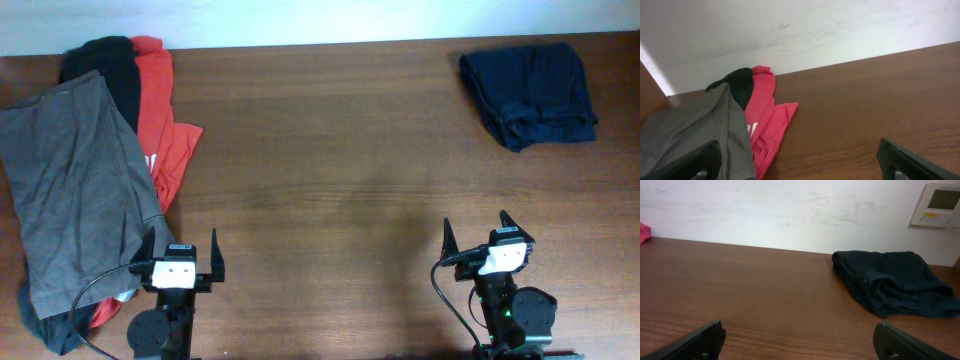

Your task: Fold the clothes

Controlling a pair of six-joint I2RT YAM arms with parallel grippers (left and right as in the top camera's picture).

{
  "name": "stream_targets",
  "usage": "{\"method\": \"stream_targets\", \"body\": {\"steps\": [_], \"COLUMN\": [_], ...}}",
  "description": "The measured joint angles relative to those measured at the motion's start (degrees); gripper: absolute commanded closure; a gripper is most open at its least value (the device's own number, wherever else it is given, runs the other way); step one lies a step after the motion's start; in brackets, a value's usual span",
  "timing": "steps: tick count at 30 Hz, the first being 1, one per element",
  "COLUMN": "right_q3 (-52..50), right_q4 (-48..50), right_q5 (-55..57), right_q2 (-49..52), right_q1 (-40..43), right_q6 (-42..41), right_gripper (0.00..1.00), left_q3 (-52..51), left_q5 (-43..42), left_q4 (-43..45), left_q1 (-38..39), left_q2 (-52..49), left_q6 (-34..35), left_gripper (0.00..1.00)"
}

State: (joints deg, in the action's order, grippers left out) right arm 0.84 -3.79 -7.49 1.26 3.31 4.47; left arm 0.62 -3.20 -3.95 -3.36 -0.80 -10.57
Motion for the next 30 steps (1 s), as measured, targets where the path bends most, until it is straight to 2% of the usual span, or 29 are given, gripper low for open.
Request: {"method": "stream_targets", "body": {"steps": [14, 19, 22, 25, 30], "right_q3": [0.0, -0.1, -0.1, -0.1, 1.0], "right_q4": [0.3, 4.2, 7.3, 7.3, 5.7], "right_q5": [0.0, -0.3, -1.8, -3.0, -4.1], "right_q2": [0.0, 0.1, 0.1, 0.1, 0.1], "right_q1": [0.0, 0.0, 0.0, 0.0, 0.0], "right_q6": [0.0, 0.0, 0.0, -0.1, -0.8], "right_gripper": [0.01, 0.01, 0.01, 0.01, 0.01], "left_q3": [0.0, 0.0, 0.0, 0.0, 1.0], "left_q5": [0.0, 0.0, -1.1, -2.3, -3.5], "left_q4": [0.0, 0.9, 4.3, 6.8, 5.0], "left_q1": [0.0, 0.0, 0.0, 0.0, 0.0], "left_q2": [0.0, 0.0, 0.0, 0.0, -0.3], "left_q6": [0.0, 0.0, 0.0, 0.0, 0.1], "left_gripper": [0.01, 0.01, 0.01, 0.01, 0.01]}}
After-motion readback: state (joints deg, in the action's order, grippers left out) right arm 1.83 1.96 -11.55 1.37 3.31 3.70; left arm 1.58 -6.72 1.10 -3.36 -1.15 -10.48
